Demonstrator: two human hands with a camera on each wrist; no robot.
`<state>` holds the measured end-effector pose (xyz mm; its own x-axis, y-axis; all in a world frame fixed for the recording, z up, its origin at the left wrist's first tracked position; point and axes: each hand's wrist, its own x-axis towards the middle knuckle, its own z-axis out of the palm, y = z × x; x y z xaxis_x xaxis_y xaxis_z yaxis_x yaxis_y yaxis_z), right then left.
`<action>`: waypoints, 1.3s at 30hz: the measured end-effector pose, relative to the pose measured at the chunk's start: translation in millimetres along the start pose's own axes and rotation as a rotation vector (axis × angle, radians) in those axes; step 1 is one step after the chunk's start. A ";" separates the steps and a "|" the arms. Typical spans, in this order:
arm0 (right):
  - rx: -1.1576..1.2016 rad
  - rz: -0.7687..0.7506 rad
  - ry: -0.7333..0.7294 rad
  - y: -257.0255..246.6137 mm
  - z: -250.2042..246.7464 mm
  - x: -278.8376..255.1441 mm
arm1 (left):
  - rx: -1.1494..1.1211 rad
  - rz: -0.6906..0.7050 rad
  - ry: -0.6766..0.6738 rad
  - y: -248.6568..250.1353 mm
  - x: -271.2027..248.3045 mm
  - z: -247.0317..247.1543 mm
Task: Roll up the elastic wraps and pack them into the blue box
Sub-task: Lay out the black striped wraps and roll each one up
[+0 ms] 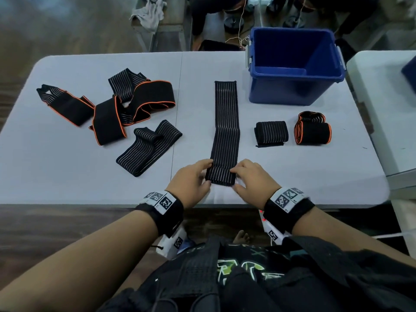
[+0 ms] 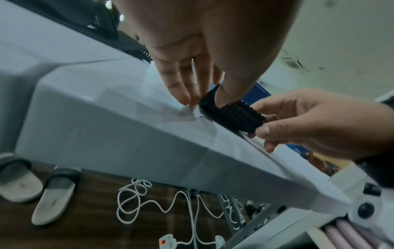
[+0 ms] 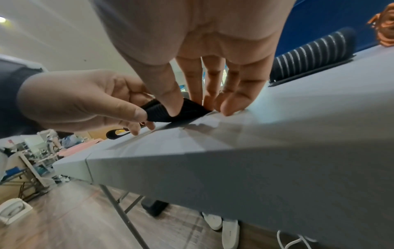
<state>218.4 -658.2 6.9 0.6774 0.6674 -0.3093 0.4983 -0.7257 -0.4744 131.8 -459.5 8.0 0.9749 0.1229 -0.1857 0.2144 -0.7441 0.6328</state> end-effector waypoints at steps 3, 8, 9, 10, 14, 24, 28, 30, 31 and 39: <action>0.085 0.014 0.005 -6.1 4.8 0.3 | -0.114 -0.028 -0.007 -7.9 -2.8 0.5; 0.162 0.074 -0.014 -13.7 11.3 0.1 | -0.131 -0.020 -0.023 -18.6 -5.5 0.6; 0.146 0.081 -0.021 -15.3 12.1 0.4 | -0.124 -0.018 -0.027 -19.7 -5.8 0.1; 0.113 0.080 -0.028 -17.2 12.8 0.5 | -0.116 -0.015 -0.033 -21.1 -5.9 0.2; 0.032 0.082 -0.026 -24.0 11.9 2.5 | -0.065 0.020 -0.035 -20.2 -6.1 -2.2; 0.213 0.309 0.096 -31.2 6.5 17.4 | -0.217 -0.137 0.028 -16.9 10.7 -10.4; 0.245 0.375 0.129 -38.6 4.9 20.6 | -0.306 -0.263 0.054 -21.5 19.9 -5.8; 0.260 0.391 0.134 -42.0 5.5 22.0 | -0.326 -0.312 0.101 -24.1 21.9 -4.7; 0.271 0.398 0.140 -43.0 6.7 22.8 | -0.330 -0.331 0.117 -24.6 22.6 -5.5; 0.331 0.408 0.167 -52.9 18.8 16.0 | -0.291 -0.340 0.079 -26.0 20.7 -13.1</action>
<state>192.7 -606.0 11.6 0.8699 0.2878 -0.4004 -0.0011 -0.8109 -0.5853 147.3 -429.0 -2.4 0.8455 0.3866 -0.3683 0.5199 -0.4386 0.7330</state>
